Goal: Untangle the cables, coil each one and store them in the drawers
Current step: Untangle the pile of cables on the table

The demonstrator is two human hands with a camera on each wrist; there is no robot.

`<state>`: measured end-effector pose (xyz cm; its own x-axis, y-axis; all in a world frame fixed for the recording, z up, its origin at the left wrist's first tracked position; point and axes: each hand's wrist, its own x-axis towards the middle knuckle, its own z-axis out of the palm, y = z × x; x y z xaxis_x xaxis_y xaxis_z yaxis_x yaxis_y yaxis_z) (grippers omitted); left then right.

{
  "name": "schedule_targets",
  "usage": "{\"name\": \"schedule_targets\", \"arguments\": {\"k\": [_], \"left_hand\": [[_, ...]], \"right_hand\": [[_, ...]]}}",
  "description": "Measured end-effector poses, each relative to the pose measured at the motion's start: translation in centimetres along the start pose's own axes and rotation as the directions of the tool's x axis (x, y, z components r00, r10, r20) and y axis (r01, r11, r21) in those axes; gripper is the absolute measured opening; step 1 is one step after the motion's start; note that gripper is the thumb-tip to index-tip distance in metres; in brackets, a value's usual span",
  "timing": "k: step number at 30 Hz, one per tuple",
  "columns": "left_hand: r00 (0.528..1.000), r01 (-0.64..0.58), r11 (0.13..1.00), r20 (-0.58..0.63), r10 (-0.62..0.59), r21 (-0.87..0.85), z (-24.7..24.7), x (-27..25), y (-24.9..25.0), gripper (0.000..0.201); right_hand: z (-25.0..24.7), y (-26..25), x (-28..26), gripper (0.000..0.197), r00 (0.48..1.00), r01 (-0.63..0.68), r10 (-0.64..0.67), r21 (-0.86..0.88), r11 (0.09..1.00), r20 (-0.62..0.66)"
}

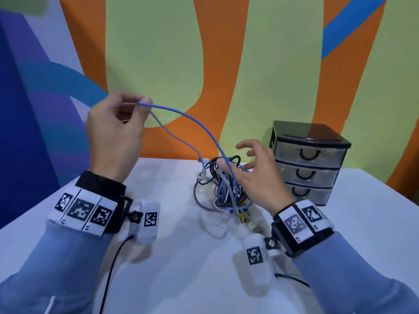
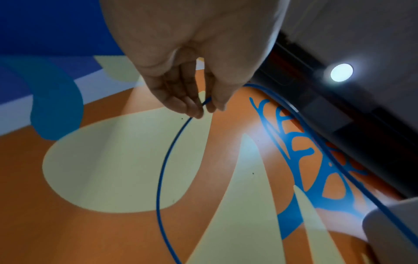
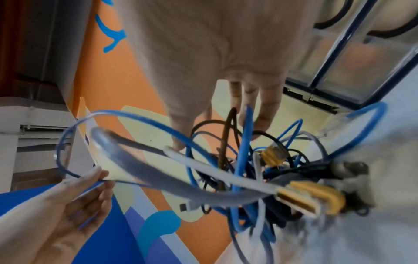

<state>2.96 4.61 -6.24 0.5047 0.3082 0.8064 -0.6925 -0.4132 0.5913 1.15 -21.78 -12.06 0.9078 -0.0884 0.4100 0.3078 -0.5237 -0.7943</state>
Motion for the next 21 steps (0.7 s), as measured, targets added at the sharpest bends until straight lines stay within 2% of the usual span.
{"name": "schedule_targets", "arguments": {"k": [2, 4, 6, 8, 9, 11, 13, 15, 17, 19, 21], "left_hand": [[1.0, 0.027, 0.976, 0.0, -0.027, 0.218, -0.4, 0.2, -0.3, 0.007], [0.995, 0.06, 0.938, 0.051, -0.083, 0.341, -0.7, 0.2, -0.1, 0.008], [0.968, 0.031, 0.971, 0.234, -0.088, 0.235, -0.7, -0.1, 0.6, 0.022], [0.885, 0.111, 0.994, 0.458, -0.088, -0.023, -0.3, -0.8, 1.9, 0.041], [0.835, 0.153, 0.983, 0.545, -0.076, -0.098, 0.1, -1.3, 2.6, 0.048], [0.759, 0.156, 0.98, 0.649, -0.039, -0.124, 1.0, -2.0, 3.5, 0.054], [0.706, 0.103, 0.994, 0.706, -0.049, -0.035, 1.8, -2.7, 3.4, 0.053], [0.668, -0.09, 0.982, 0.741, -0.065, 0.168, 2.2, -3.0, 2.3, 0.049], [0.62, -0.28, 0.905, 0.78, -0.085, 0.321, 2.3, -3.2, 1.1, 0.05], [0.596, -0.299, 0.884, 0.794, -0.12, 0.358, 2.4, -3.2, 0.1, 0.038], [0.614, -0.224, 0.921, 0.78, -0.122, 0.32, 2.4, -3.2, -0.3, 0.019]], "right_hand": [[-0.3, 0.3, 0.1, 0.072, 0.99, -0.135, 0.136, -0.047, 0.99, 0.032], [-0.6, 0.4, 0.2, 0.087, 0.965, -0.248, 0.254, -0.086, 0.965, 0.071], [-0.6, 0.5, 0.2, 0.088, 0.947, -0.296, 0.303, -0.075, 0.952, 0.111], [-0.5, 0.4, 0.1, 0.08, 0.941, -0.314, 0.312, -0.007, 0.949, 0.135], [-0.4, 0.4, 0.1, 0.074, 0.945, -0.309, 0.301, 0.042, 0.95, 0.129], [-0.2, 0.3, 0.2, 0.064, 0.962, -0.265, 0.25, 0.152, 0.952, 0.115], [-0.1, -0.1, 0.1, 0.055, 0.973, -0.224, 0.198, 0.264, 0.938, 0.122], [-0.1, -0.3, 0.0, 0.049, 0.978, -0.193, 0.153, 0.342, 0.92, 0.141], [-0.1, -0.6, -0.2, 0.044, 0.979, -0.182, 0.125, 0.406, 0.896, 0.163], [-0.2, -0.9, -0.3, 0.035, 0.975, -0.198, 0.127, 0.462, 0.865, 0.18], [-0.4, -1.3, -0.4, 0.022, 0.97, -0.225, 0.137, 0.529, 0.818, 0.201]]}}
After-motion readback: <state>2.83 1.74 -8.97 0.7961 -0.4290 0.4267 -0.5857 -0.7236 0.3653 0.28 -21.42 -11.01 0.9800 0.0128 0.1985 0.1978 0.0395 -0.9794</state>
